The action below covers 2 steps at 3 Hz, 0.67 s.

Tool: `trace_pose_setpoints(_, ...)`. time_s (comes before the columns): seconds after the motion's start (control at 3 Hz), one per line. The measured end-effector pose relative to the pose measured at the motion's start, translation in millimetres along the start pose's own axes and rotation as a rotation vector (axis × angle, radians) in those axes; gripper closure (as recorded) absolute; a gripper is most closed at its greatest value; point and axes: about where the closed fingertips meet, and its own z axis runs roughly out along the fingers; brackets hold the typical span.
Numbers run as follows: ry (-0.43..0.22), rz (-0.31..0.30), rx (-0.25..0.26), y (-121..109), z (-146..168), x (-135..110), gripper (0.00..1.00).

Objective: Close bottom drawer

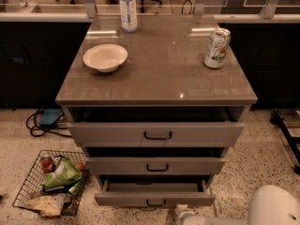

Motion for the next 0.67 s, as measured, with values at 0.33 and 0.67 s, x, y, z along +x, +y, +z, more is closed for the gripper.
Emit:
trace_pose_setpoints(0.33, 0.000, 0.000, 0.000, 0.2, 0.0, -0.1, 0.25)
trace_pose_setpoints(0.67, 0.000, 0.000, -0.001, 0.6, 0.3, -0.5, 0.48)
